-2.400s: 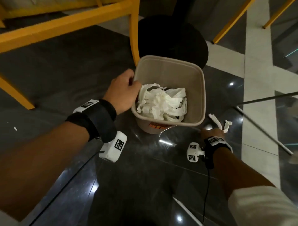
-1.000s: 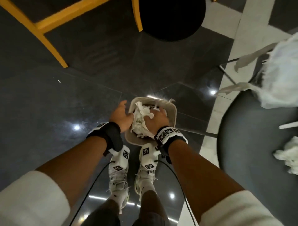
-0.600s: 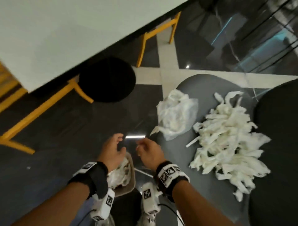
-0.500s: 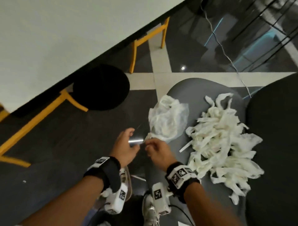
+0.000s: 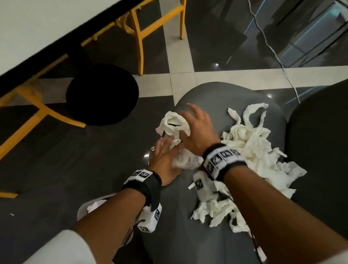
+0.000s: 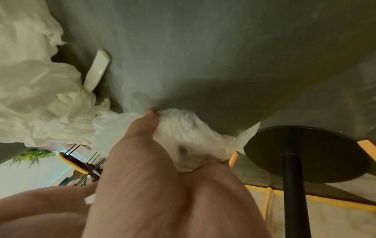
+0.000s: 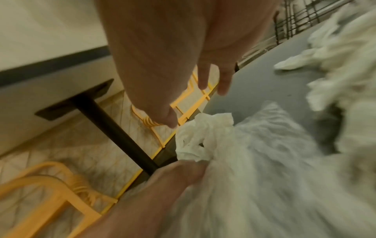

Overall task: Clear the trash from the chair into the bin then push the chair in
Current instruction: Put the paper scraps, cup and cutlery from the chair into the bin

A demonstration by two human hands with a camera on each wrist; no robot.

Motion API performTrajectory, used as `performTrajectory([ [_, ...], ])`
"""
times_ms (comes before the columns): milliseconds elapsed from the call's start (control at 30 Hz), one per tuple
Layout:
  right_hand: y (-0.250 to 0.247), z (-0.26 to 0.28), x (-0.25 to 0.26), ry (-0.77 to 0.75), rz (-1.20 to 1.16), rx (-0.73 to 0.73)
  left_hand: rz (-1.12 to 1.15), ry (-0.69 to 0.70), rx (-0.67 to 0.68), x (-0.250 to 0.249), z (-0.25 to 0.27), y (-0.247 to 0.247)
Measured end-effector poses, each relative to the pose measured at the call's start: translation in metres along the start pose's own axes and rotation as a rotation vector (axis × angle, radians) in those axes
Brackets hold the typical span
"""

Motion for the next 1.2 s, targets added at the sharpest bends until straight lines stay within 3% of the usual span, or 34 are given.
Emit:
performTrajectory([
  [100,0.041,-0.020,-0.007,0.080,0.050,0.288,0.018,0.053,-0.053,-0.003,0.005,-0.005],
  [300,0.052,0.005,-0.004,0.123,0.010,0.397,0.304,0.019,-0.325,0.010,0.006,-0.023],
  [467,0.043,0.023,-0.009,0.115,-0.050,0.504,0.115,0.017,-0.026,0.010,0.006,-0.021],
  [600,0.026,0.028,-0.027,0.132,-0.040,0.594,-0.019,0.049,0.054,-0.009,-0.001,-0.031],
  [667,0.009,0.016,-0.040,0.200,-0.139,0.536,-0.034,0.033,0.047,-0.012,-0.004,-0.037],
  [767,-0.041,-0.023,-0.089,0.306,-0.135,0.055,0.014,-0.047,0.036,-0.014,-0.010,-0.038],
  [833,-0.068,-0.039,-0.130,0.424,0.038,-0.135,0.062,-0.078,0.030,-0.012,-0.013,-0.037],
  [966,-0.074,-0.042,-0.188,0.725,0.320,0.026,0.157,-0.115,-0.081,0.000,-0.016,-0.036],
  [1066,-0.067,-0.043,-0.188,0.636,0.325,0.046,0.238,-0.164,-0.171,0.007,-0.011,-0.042],
  [1200,-0.084,-0.047,-0.156,0.461,0.347,0.041,0.266,-0.209,-0.185,0.019,0.004,-0.046],
])
Point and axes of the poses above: each hand's wrist, its own z-axis away from the middle knuckle, its own y-axis out of the palm, x = y × z, the point moved 6 cm from there along -z, towards the middle knuckle, and after that the axes turned 12 degrees about -x, right-handed, at the moved point
